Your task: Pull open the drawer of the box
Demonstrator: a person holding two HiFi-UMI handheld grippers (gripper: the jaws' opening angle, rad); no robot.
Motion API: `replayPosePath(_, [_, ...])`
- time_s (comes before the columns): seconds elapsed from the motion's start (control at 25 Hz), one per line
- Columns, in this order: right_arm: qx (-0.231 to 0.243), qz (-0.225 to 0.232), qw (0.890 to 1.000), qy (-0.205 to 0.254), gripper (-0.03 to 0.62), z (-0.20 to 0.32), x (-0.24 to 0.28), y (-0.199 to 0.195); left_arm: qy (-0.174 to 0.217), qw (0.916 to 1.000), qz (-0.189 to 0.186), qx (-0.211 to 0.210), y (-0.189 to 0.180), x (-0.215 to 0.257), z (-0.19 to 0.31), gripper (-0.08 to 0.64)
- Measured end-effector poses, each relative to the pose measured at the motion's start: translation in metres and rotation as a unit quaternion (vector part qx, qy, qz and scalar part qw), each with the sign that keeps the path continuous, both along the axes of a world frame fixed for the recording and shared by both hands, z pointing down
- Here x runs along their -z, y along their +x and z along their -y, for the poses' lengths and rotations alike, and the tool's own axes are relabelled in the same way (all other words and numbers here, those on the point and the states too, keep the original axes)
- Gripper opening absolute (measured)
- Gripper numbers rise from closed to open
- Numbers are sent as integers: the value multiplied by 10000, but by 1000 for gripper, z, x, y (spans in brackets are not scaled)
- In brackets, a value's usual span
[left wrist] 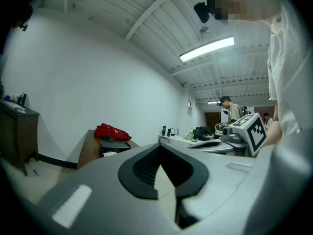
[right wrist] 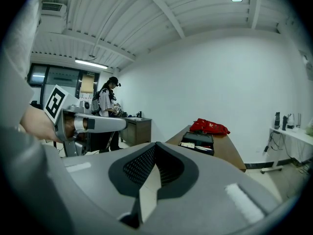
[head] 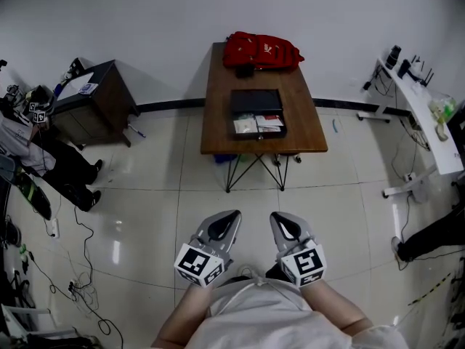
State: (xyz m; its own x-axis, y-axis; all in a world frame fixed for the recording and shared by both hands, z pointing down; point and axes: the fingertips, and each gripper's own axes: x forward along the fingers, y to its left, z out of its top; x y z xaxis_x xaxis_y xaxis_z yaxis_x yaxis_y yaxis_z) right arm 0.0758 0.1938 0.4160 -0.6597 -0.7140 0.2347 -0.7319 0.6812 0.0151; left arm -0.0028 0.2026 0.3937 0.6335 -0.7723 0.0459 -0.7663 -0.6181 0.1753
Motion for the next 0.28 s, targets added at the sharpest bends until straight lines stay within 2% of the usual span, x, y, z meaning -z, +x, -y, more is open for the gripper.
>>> replayPosePath(0.28, [-88, -70, 9999, 48, 5, -1, 0, 0, 25, 10000, -11, -23, -4, -3, -2, -5])
